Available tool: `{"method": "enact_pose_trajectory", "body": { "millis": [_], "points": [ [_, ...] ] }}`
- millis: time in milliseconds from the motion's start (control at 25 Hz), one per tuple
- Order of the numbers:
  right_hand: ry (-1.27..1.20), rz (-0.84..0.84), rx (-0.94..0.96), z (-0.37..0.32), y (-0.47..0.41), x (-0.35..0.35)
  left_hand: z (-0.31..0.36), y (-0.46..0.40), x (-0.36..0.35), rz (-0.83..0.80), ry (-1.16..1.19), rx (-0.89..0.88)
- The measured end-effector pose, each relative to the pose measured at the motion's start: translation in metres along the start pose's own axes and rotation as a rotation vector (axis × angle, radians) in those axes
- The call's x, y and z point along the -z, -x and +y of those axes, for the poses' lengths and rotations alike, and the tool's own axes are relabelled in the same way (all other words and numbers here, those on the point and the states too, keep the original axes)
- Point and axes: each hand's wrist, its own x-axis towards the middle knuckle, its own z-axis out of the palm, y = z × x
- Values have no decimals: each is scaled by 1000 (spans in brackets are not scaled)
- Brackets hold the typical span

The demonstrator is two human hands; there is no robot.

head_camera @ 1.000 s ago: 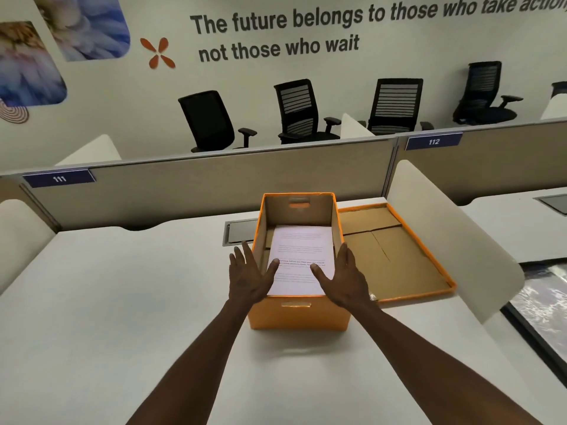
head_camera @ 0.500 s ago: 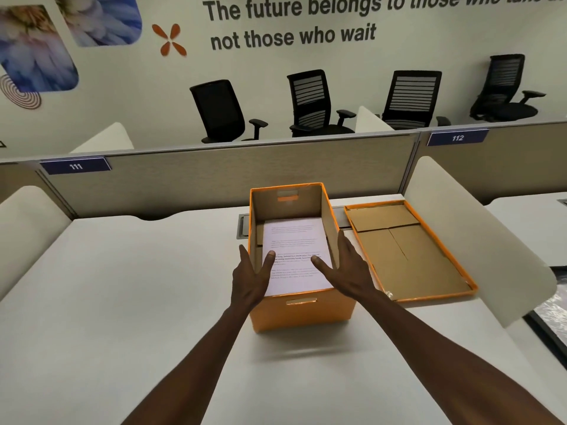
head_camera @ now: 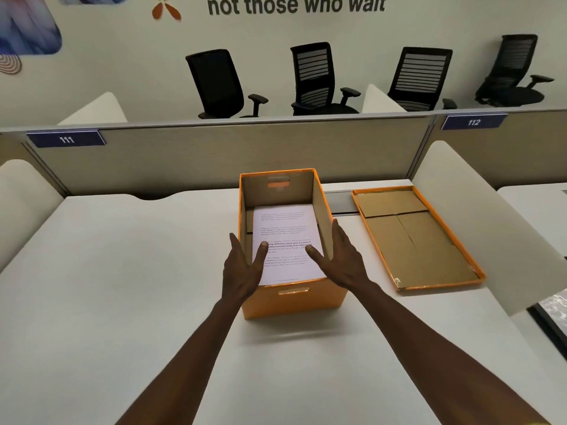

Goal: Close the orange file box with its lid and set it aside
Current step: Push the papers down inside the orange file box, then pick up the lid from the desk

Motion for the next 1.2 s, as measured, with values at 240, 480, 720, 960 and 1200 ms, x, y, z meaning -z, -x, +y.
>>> {"method": "enact_pose_trajectory", "body": {
  "millis": [240,480,720,960,1200],
  "points": [
    [-324,314,-256,59,17,31,16,8,-23,83,-358,-423],
    [-29,376,-447,137,47,33,76,64,-69,-124,-84,-665],
    [386,101,-347,196,56,41,89,105,-166,-420,111,-434],
    [445,132,-232,202,63,45,75,89,-221,-573,192,176],
    [257,117,-162,198,98,38,65,68,-254,-547,494,509]
  ]
}}
